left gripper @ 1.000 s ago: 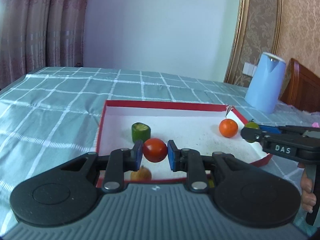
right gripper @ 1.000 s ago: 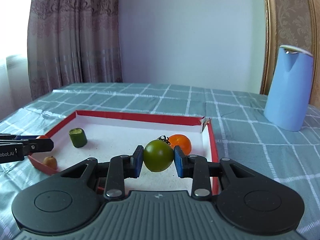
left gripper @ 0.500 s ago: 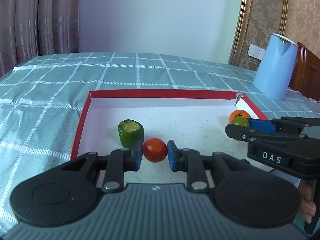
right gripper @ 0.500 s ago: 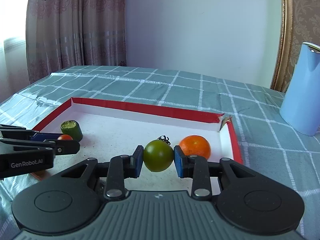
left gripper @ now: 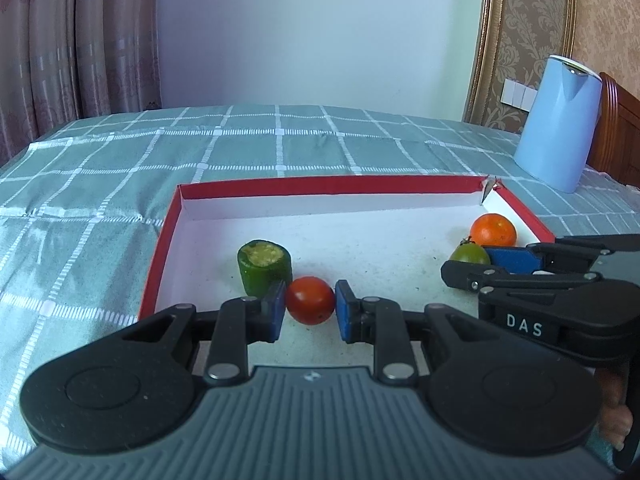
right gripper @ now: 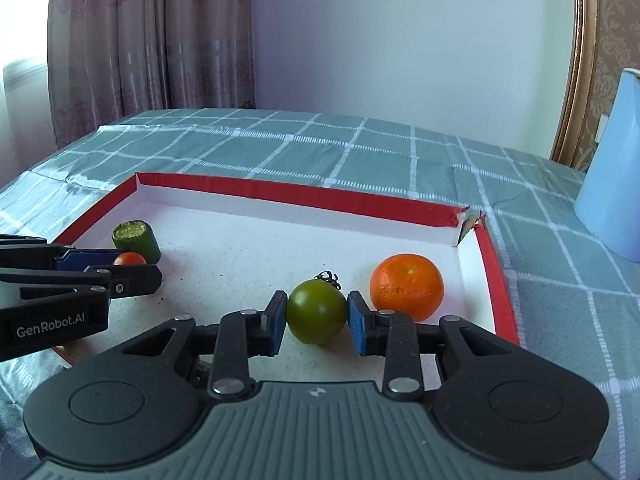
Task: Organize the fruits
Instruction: 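Carry the red tomato with left while right carries the green tomato over the box, then open the left gripper in the box while right releases the green tomato inside, then close the right gripper on the red cherry tomato beside the box, then close the left gripper on the dark cylindrical eggplant piece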
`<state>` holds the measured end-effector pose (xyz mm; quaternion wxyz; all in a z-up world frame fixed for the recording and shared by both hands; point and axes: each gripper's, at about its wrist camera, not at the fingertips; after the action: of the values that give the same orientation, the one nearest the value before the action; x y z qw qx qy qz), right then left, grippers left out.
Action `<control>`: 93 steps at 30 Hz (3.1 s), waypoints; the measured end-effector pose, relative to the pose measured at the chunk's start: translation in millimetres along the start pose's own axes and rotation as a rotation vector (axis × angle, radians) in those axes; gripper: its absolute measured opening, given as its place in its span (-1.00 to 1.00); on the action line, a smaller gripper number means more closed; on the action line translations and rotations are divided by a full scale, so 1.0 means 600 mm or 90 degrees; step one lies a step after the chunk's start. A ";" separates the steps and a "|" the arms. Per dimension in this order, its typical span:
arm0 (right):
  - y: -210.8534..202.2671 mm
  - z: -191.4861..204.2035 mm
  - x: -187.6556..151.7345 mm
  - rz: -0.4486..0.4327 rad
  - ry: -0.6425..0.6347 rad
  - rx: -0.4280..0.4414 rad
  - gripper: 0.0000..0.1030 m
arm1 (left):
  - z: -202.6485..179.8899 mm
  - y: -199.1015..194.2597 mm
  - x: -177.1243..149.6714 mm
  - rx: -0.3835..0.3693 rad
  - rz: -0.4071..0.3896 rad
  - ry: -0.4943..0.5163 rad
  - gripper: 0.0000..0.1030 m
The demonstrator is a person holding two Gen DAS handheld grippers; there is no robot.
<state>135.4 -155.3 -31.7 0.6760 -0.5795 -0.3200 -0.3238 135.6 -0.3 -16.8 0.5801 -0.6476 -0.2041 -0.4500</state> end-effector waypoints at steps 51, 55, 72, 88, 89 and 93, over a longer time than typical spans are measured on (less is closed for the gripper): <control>-0.203 0.010 -0.139 -0.125 -0.068 0.059 0.28 | 0.054 -0.140 -0.105 -0.015 -0.090 -0.094 0.83; -0.193 0.020 -0.145 -0.096 -0.081 0.051 0.28 | 0.057 -0.131 -0.107 -0.022 -0.066 -0.101 0.84; -0.159 0.033 -0.140 -0.003 -0.050 0.127 0.28 | 0.054 -0.123 -0.109 -0.036 -0.049 -0.096 0.91; -0.161 0.049 -0.145 -0.006 -0.060 0.161 -0.56 | 0.050 -0.122 -0.108 -0.044 -0.044 -0.090 0.95; -0.162 0.047 -0.144 -0.009 -0.054 0.153 -0.57 | 0.050 -0.122 -0.108 -0.045 -0.045 -0.090 0.95; -0.179 0.027 -0.148 -0.035 -0.053 0.121 -0.57 | 0.043 -0.124 -0.110 -0.053 -0.045 -0.069 0.96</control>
<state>-4.2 -146.0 -39.4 0.7052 -0.5164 -0.3928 -0.2860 52.3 58.9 -26.5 0.5245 -0.6870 -0.2388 -0.4426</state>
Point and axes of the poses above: each gripper's, at about its wrist camera, not at the fingertips, and y roughly the way its jaws point, z to its left, x to its top, and after that the axes turned 10 degrees about y, right-handed
